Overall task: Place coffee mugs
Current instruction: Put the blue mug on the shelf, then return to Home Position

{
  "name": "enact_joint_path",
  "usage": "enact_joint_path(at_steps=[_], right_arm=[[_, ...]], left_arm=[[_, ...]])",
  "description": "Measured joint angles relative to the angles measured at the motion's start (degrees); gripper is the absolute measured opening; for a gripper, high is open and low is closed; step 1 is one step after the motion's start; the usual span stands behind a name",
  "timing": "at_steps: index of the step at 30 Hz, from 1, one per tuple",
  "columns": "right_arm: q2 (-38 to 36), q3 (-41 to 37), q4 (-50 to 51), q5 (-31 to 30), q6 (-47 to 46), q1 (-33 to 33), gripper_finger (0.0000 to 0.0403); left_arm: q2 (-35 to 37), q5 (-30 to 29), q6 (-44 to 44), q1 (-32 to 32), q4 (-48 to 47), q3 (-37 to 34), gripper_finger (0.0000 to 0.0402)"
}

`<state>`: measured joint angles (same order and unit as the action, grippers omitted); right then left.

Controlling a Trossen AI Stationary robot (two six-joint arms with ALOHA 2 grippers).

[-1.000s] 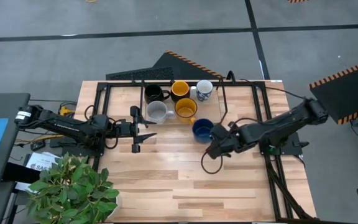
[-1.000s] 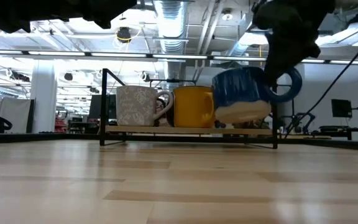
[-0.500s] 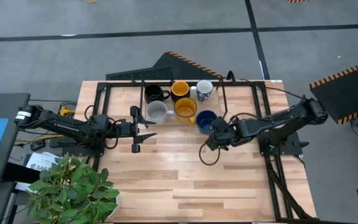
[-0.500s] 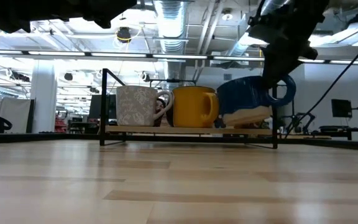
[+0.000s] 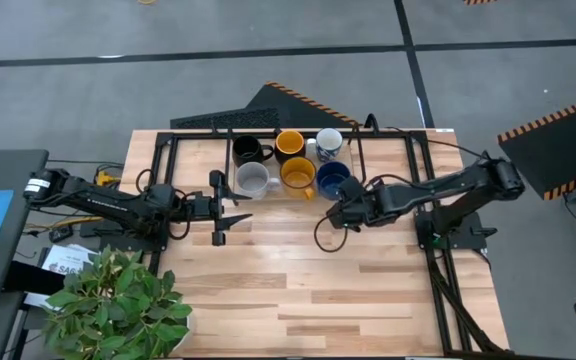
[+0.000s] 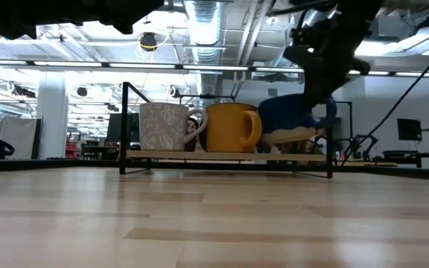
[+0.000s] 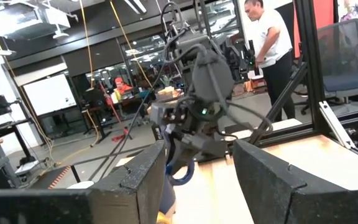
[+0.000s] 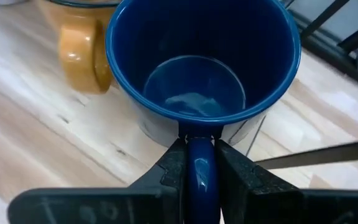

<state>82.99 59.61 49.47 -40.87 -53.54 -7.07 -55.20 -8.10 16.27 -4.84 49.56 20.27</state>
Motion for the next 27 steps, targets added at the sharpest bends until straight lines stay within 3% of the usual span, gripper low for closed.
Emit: enact_joint_path(at_steps=[8, 15, 23, 27], right_arm=[[5.57, 0.09, -2.71, -0.39, -0.61, 2.75, 0.0083], [6.20, 0.11, -3.44, -0.31, -0.37, 3.08, 0.0088], [6.22, 0.00, -3.42, 0.20, 1.14, 3.15, 0.0218], [6.20, 0.00, -3.22, 0.22, 2.79, 3.19, 0.0251]], left_arm=[[0.00, 0.00, 0.00, 0.00, -0.11, 0.02, 0.0176], [0.00, 0.00, 0.22, 0.00, -0.07, 0.02, 0.0176], [0.00, 0.00, -0.05, 0.01, 0.00, 0.02, 0.0176], [0.00, 0.00, -0.06, 0.00, 0.00, 0.02, 0.0176]])
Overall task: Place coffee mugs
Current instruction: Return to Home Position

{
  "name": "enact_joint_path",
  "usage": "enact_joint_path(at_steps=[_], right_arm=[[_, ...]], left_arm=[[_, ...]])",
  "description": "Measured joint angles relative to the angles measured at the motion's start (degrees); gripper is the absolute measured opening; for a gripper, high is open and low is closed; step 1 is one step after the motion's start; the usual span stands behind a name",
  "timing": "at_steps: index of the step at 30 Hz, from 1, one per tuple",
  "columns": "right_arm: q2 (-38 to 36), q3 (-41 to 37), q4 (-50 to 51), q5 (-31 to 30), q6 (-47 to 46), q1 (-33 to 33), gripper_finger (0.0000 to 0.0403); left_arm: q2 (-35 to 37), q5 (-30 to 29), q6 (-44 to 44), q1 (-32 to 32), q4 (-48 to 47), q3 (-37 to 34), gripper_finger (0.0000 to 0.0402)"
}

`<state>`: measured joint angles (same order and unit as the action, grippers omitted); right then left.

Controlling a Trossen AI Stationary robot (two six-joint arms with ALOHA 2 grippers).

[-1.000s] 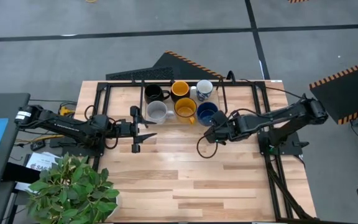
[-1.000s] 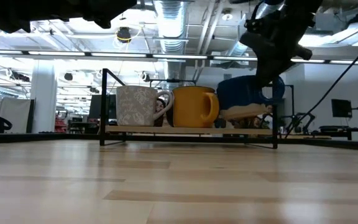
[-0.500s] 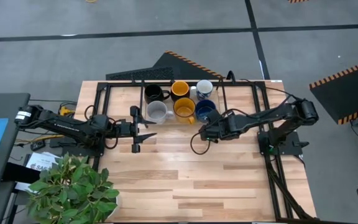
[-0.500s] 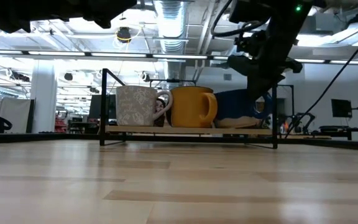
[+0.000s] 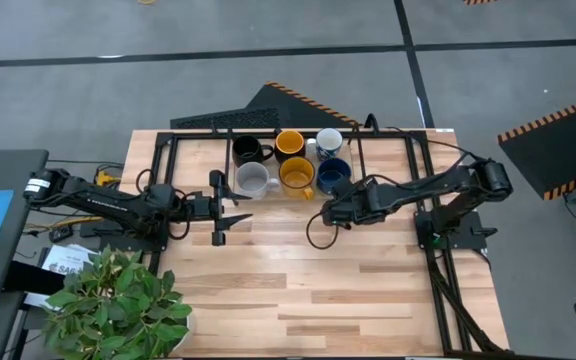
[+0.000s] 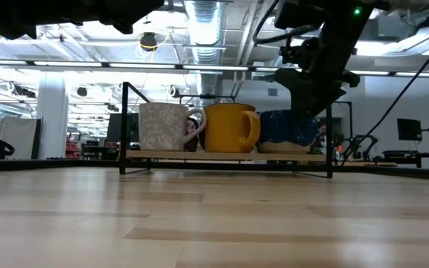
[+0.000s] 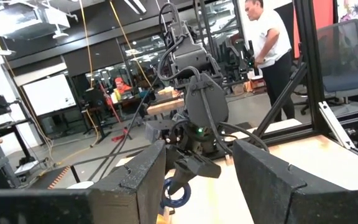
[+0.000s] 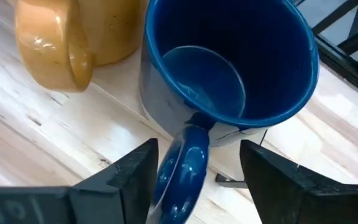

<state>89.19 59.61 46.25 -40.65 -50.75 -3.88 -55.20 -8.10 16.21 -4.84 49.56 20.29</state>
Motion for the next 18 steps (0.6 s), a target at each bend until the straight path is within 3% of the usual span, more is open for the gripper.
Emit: enact_joint_path(at_steps=[12, 18], right_arm=[[-12.40, 0.00, 1.94, -0.46, 6.54, -3.28, 0.0259], [-15.70, -5.75, -5.45, -11.31, 10.59, -10.63, 0.0260]], left_arm=[[0.00, -0.02, 0.48, 0.00, -0.84, 0.00, 0.0176], [0.00, -0.02, 0.48, 0.01, -2.81, 0.00, 0.0176]])
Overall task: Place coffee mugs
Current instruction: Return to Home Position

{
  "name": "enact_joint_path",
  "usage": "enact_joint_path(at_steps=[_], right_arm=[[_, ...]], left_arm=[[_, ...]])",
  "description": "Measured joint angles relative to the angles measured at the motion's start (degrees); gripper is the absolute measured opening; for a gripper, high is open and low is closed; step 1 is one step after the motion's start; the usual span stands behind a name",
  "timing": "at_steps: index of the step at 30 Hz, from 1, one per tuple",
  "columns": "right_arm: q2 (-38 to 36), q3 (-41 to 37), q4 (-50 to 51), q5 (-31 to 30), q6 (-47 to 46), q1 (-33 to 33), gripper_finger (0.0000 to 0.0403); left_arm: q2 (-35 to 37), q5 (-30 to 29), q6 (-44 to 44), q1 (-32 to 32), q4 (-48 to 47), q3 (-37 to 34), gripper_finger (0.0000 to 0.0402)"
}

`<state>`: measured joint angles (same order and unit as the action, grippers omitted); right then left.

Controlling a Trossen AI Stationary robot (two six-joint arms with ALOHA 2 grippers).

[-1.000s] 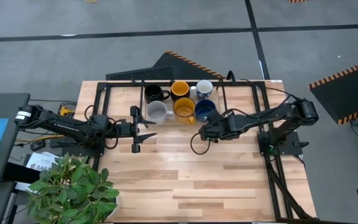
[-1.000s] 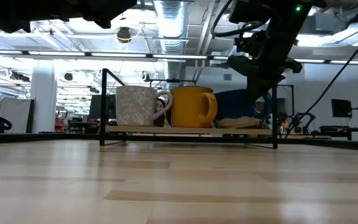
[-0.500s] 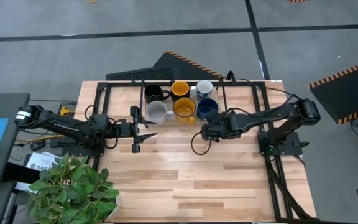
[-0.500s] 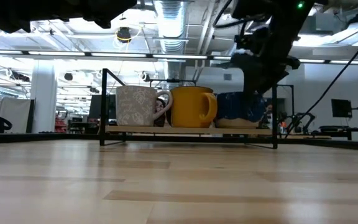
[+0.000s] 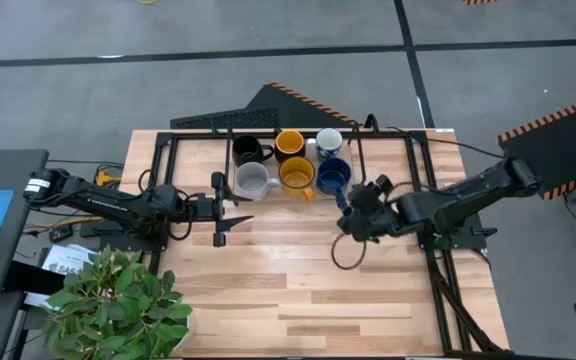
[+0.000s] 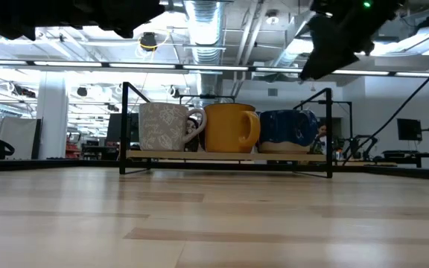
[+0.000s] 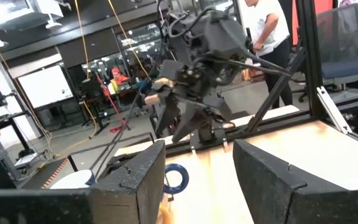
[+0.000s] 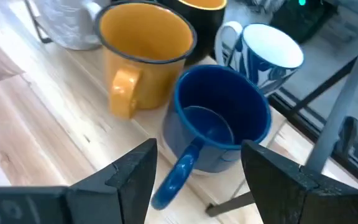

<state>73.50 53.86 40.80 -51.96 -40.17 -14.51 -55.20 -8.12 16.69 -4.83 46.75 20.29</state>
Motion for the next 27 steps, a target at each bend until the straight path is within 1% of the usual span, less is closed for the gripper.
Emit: enact_joint_path(at_steps=[4, 6, 10, 12, 14, 16, 18, 20, 21, 22, 24, 27], right_arm=[[-2.87, -5.43, -6.57, -1.68, 0.43, -3.49, 0.0260], [-5.19, -7.34, -10.69, -1.32, 3.63, -4.93, 0.0260], [-9.74, -11.63, -26.83, 1.42, 16.37, -6.28, 0.0260], [-11.46, -14.12, -35.64, 4.10, 23.21, -5.60, 0.0260], [-12.79, -16.38, -41.97, 7.01, 28.48, -4.32, 0.0260], [-13.51, -17.95, -47.09, 10.51, 31.14, -2.86, 0.0260], [-13.84, -18.98, -48.71, 13.08, 32.44, -1.39, 0.0260], [-13.73, -19.18, -48.80, 14.77, 32.76, 0.04, 0.0260], [-13.74, -19.21, -48.91, 15.37, 32.87, 0.67, 0.0260], [-13.55, -19.21, -49.60, 16.42, 33.01, 1.17, 0.0260], [-13.25, -19.19, -50.23, 17.81, 33.16, 2.34, 0.0260], [-13.27, -19.17, -50.84, 19.24, 33.16, 3.07, 0.0260]], left_arm=[[-0.01, -0.07, -0.50, 0.01, -0.70, 0.00, 0.0176], [-0.02, -0.09, -0.44, 0.01, -0.81, 0.00, 0.0176], [0.00, -0.02, 0.59, 0.58, -0.99, 0.00, 0.0176], [-0.01, 0.20, 1.59, 1.13, -2.45, 0.00, 0.0174], [-0.02, -0.27, 2.75, 1.82, -4.27, 0.00, 0.0165], [0.38, -1.87, 3.88, 2.61, -7.28, 0.00, 0.0141], [1.66, -2.22, 5.00, 4.20, -10.72, -0.02, 0.0099], [2.85, -0.10, 4.50, 6.68, -13.41, -0.01, 0.0040], [3.00, 2.35, 3.61, 8.33, -14.13, 0.00, 0.0021], [3.31, 5.15, 2.58, 9.92, -14.88, -0.19, 0.0013], [3.55, 9.80, 0.51, 12.70, -12.26, -1.59, 0.0005], [3.52, 11.97, -2.22, 14.83, -7.26, -5.97, 0.0001]])
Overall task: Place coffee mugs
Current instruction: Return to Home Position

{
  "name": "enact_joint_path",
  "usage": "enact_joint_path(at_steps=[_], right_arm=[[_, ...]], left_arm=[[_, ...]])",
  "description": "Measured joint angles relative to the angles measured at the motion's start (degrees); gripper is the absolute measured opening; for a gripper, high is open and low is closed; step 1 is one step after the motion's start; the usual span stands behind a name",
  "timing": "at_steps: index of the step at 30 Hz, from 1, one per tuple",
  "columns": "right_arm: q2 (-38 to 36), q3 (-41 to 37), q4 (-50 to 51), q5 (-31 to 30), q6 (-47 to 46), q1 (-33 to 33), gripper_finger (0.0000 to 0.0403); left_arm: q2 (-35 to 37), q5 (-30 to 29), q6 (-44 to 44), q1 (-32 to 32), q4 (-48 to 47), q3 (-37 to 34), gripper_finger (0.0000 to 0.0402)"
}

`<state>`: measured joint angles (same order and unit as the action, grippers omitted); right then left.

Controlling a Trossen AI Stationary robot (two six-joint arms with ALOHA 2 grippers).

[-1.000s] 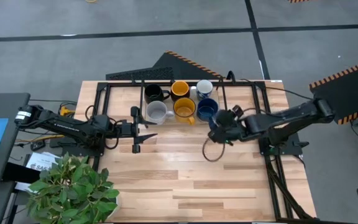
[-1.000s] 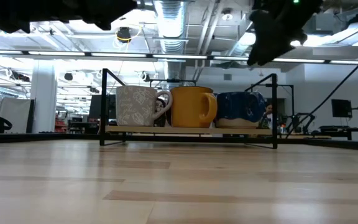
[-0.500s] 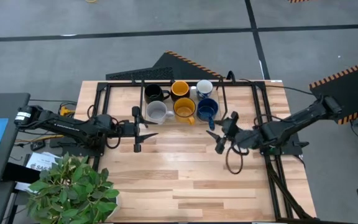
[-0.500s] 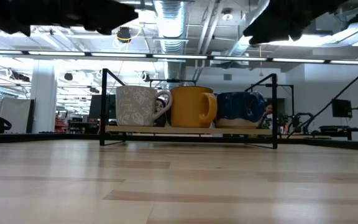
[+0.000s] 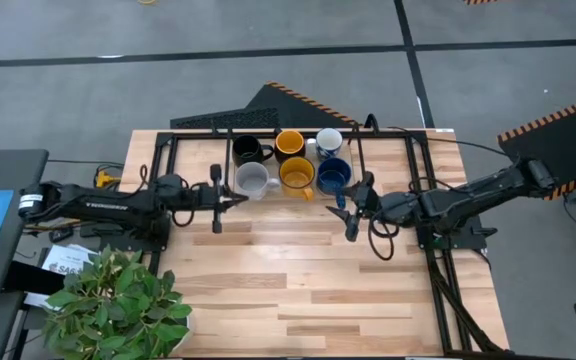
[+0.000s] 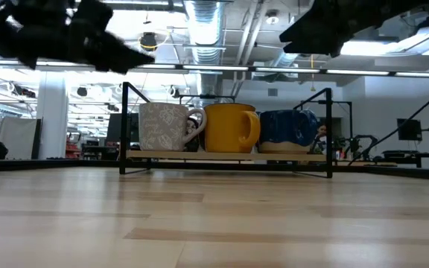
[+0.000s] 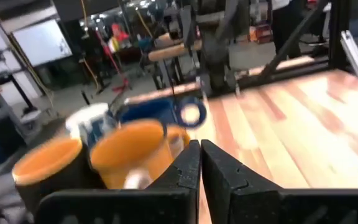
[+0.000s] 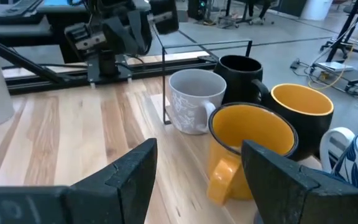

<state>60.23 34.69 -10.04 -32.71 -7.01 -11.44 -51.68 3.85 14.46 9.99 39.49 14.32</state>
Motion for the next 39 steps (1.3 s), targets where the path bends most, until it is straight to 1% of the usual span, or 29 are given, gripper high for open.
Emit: enact_joint_path(at_steps=[6, 7, 8, 13, 16, 18, 21, 24, 31, 32, 35, 39], right_arm=[[0.02, 0.01, -0.17, 0.09, 0.00, 0.01, 0.0260], [0.02, 0.01, -0.40, 0.09, 0.00, 0.01, 0.0260], [0.02, 0.01, -0.57, 0.09, 0.00, 0.01, 0.0260], [0.02, 0.01, -0.77, 0.09, 0.00, 0.01, 0.0259], [0.02, 0.01, -0.71, 0.07, 0.00, 0.01, 0.0260], [0.02, 0.01, -0.69, 0.07, 0.01, 0.01, 0.0259], [0.02, 0.01, -0.51, 0.07, 0.00, -0.07, 0.0259], [0.02, 0.01, -0.51, 0.07, 0.02, -0.09, 0.0259], [0.02, 0.01, -0.51, 0.09, 0.00, -0.09, 0.0260], [0.02, 0.01, -0.51, 0.09, 0.00, -0.09, 0.0260], [0.02, 0.01, -0.51, 0.09, -0.02, -0.09, 0.0260], [0.02, 0.03, -0.43, 0.71, -0.04, -0.18, 0.0260]], left_arm=[[-0.02, 0.12, -4.90, -0.04, 14.56, -12.05, 0.0000], [0.08, 0.02, -5.83, -0.06, 16.40, -13.67, 0.0000], [0.23, -0.35, -6.74, -0.08, 16.73, -13.60, 0.0000], [5.31, -1.74, -5.70, -0.97, 4.99, -11.30, 0.0000], [11.28, -1.53, -5.14, -1.02, -1.73, -11.42, 0.0000], [15.99, -1.52, -6.03, -1.02, -7.77, -12.01, 0.0000], [24.00, -1.52, -8.39, -1.02, -13.65, -13.67, 0.0000], [31.96, -1.56, -9.66, -1.48, -21.89, -13.63, 0.0000], [46.75, -2.23, -11.00, -4.95, -37.84, -13.67, 0.0000], [47.93, -2.97, -11.98, -5.80, -38.03, -13.67, 0.0000], [50.30, -3.09, -11.32, -8.89, -37.73, -13.67, 0.0000], [50.62, -4.35, -11.28, -13.31, -38.10, -13.70, 0.0000]])
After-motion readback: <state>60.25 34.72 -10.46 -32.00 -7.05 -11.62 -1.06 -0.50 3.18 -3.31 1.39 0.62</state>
